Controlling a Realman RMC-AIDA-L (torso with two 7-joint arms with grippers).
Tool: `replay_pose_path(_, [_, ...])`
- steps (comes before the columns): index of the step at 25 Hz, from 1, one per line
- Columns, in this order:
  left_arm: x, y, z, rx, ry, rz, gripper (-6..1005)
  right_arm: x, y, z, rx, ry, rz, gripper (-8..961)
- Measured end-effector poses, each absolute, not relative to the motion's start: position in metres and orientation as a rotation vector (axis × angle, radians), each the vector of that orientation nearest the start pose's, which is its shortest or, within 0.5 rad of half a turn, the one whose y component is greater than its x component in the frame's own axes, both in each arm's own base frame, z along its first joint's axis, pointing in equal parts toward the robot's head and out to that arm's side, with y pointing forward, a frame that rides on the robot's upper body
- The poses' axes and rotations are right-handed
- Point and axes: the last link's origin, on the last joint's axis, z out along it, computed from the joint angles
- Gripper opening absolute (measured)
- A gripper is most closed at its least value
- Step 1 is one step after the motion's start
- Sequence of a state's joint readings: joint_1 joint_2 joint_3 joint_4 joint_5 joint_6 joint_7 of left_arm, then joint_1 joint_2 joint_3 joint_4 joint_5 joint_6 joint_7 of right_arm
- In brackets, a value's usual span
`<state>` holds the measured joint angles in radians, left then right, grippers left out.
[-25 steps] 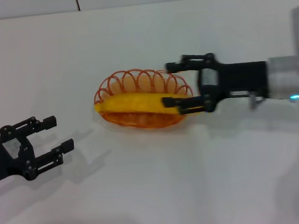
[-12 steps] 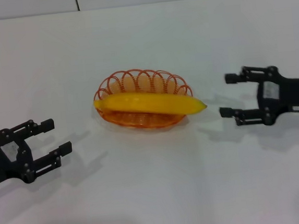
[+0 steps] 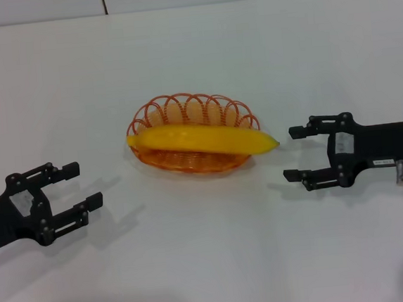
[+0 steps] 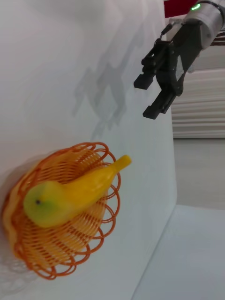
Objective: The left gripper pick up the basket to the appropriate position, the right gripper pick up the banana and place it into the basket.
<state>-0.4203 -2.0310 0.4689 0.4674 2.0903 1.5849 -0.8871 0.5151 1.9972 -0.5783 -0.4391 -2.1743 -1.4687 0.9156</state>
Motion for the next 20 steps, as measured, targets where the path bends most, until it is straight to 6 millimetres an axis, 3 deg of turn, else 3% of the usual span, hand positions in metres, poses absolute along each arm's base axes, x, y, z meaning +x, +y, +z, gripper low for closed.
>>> replay_pose_path(20, [-0.3246, 0.2818, 0.003, -2.618, -0.357, -0.644, 680, 0.3148, 0.3123, -0.0071, -2.751, 0.271, 0.443, 803])
